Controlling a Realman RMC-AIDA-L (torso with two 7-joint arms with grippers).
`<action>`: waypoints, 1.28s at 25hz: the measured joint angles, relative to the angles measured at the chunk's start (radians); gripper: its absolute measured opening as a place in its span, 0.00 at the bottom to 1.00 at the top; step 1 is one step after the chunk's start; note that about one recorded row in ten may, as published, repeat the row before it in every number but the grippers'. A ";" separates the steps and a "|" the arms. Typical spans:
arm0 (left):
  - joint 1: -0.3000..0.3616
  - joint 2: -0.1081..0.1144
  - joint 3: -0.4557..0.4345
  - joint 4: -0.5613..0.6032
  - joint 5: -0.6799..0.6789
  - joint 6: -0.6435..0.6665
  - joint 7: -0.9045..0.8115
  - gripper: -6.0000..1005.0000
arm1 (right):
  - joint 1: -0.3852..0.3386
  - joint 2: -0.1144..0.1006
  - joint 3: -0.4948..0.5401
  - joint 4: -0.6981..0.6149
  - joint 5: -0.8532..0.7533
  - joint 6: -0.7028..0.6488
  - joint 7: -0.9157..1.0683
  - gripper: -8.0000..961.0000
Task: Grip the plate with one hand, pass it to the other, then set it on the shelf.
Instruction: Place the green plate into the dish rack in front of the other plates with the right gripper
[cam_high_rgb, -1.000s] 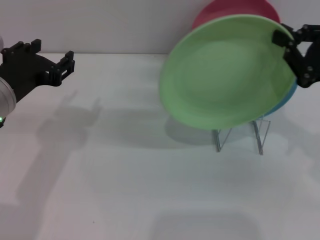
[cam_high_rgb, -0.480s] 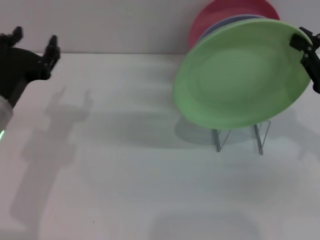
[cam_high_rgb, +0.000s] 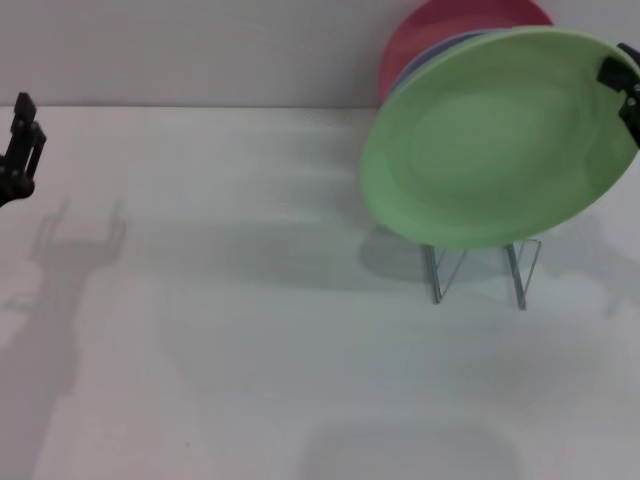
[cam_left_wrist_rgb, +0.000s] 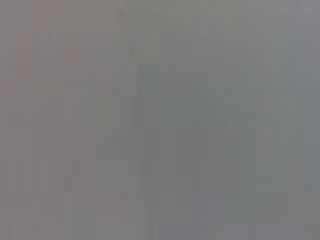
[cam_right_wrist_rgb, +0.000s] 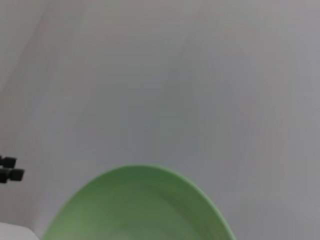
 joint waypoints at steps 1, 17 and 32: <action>-0.006 0.000 0.000 0.023 0.000 0.019 -0.006 0.67 | 0.003 -0.001 0.010 -0.002 0.000 0.008 -0.001 0.06; -0.038 0.000 0.021 0.128 0.009 0.084 -0.012 0.67 | 0.009 0.001 0.119 -0.037 -0.004 0.068 -0.139 0.06; -0.050 0.001 0.046 0.136 0.008 0.091 -0.013 0.67 | 0.025 -0.003 0.162 -0.111 -0.020 0.082 -0.194 0.06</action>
